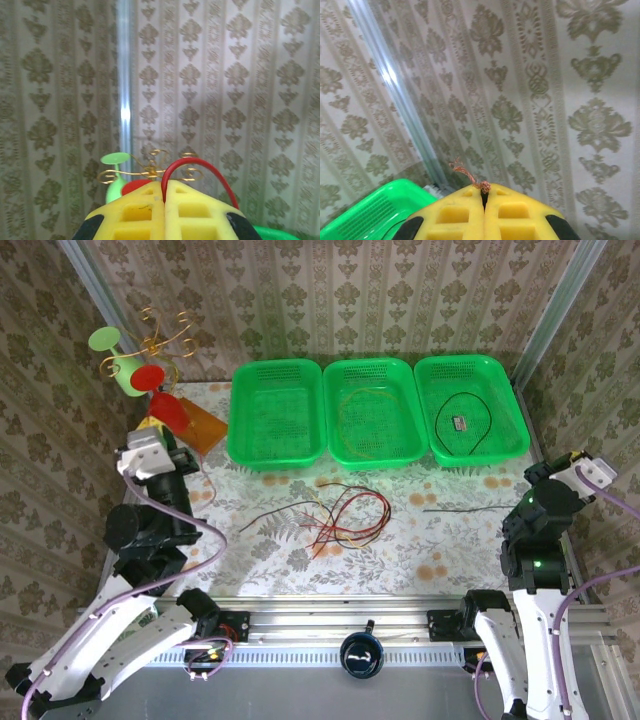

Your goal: Untangle the cables

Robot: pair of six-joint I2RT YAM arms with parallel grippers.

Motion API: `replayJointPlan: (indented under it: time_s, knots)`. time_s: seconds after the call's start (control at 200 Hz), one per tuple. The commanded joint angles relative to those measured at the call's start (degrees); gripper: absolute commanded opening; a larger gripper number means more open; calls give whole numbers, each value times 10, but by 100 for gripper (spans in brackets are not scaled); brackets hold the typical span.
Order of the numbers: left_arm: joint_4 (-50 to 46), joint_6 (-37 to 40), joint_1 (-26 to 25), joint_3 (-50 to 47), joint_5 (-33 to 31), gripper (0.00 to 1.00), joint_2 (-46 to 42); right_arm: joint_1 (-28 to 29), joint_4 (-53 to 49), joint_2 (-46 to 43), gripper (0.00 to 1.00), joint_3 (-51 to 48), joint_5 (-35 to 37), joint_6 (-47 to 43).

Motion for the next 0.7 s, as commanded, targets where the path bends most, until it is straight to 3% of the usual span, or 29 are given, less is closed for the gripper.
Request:
replayJointPlan:
  time_s: [0.0,0.265,0.695]
  knots:
    - [-61,-55,4,39,68,0,20,-3,-3,-1,0,0,-71,15]
    - [-71,-29,5,119,139,0,96,-3,0,-4,0,24,-171,-4]
    - [-41,15,4,257,227,0,225,-3,-24,-4,0,36,-227,18]
